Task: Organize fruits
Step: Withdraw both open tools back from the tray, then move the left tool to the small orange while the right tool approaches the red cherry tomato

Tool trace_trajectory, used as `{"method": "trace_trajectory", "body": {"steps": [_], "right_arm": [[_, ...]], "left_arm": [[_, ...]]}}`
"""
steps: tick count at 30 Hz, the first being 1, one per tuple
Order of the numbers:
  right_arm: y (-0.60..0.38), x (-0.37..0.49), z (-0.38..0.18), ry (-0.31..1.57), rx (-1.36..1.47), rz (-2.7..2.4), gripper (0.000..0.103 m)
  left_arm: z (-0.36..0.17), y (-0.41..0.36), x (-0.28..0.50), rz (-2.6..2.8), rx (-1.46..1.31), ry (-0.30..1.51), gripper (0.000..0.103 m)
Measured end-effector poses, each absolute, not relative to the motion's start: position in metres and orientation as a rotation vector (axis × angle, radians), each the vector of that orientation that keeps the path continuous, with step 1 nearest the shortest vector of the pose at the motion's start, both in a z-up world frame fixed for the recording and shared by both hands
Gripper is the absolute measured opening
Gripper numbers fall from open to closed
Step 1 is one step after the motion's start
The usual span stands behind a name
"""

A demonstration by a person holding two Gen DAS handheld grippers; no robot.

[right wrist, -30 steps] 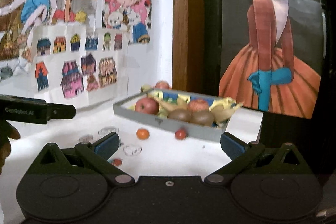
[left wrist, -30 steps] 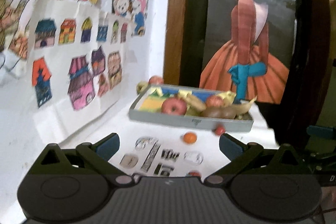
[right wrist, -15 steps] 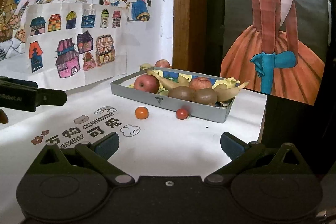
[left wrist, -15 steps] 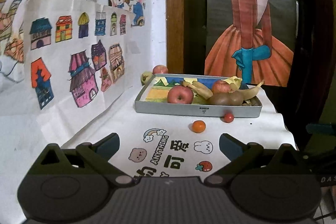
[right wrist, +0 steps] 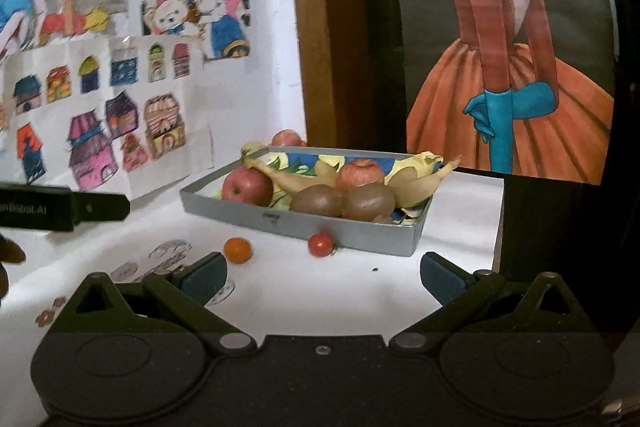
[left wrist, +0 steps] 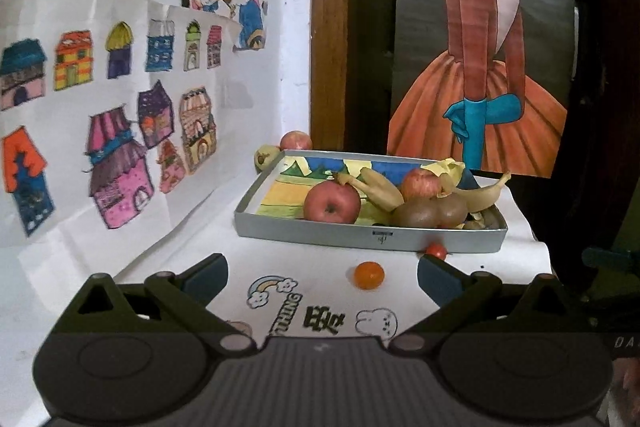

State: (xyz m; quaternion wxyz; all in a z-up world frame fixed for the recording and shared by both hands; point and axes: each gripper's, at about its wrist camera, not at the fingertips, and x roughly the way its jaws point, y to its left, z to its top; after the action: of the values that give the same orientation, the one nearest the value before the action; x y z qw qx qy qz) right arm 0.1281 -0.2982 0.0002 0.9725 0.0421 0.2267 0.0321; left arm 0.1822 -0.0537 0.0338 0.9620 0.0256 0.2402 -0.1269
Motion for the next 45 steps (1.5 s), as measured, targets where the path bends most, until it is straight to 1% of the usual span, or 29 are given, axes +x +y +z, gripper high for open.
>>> {"method": "trace_trajectory", "body": {"steps": [9, 18, 21, 23, 26, 30, 33, 39, 42, 44, 45], "right_arm": [[-0.316, 0.169, -0.018, 0.526, 0.12, 0.094, 0.102], [-0.324, 0.208, -0.028, 0.592, 0.151, 0.199, 0.102], [-0.324, 0.223, -0.029, 0.613, 0.168, 0.229, 0.096], [-0.324, 0.232, -0.03, 0.632, 0.171, 0.235, 0.089], [-0.322, 0.243, -0.033, 0.659, 0.177, 0.245, 0.083], [-0.318, 0.252, -0.036, 0.668, 0.182, 0.272, 0.08], [-0.316, 0.259, -0.039, 0.679, 0.177, 0.268, 0.074], [-0.312, 0.271, -0.046, 0.707, 0.169, 0.267, 0.067], [-0.309, 0.274, -0.049, 0.713, 0.159, 0.268, 0.064], [-0.307, 0.276, -0.05, 0.717, 0.155, 0.265, 0.061], [-0.306, 0.277, -0.051, 0.719, 0.153, 0.262, 0.059]], "left_arm": [[0.002, -0.077, 0.229, -0.253, 0.069, 0.574, 0.103], [-0.027, -0.094, 0.255, -0.281, 0.155, 0.618, 0.103], [-0.033, -0.098, 0.262, -0.269, 0.174, 0.628, 0.103], [-0.038, -0.099, 0.267, -0.27, 0.181, 0.634, 0.103], [-0.041, -0.1, 0.271, -0.285, 0.181, 0.637, 0.103], [-0.044, -0.103, 0.274, -0.331, 0.191, 0.63, 0.103], [-0.045, -0.106, 0.273, -0.355, 0.215, 0.614, 0.102], [-0.048, -0.109, 0.276, -0.389, 0.231, 0.607, 0.094], [-0.049, -0.109, 0.278, -0.402, 0.225, 0.614, 0.088], [-0.05, -0.109, 0.279, -0.411, 0.221, 0.618, 0.082], [-0.05, -0.109, 0.28, -0.414, 0.219, 0.622, 0.08]]}}
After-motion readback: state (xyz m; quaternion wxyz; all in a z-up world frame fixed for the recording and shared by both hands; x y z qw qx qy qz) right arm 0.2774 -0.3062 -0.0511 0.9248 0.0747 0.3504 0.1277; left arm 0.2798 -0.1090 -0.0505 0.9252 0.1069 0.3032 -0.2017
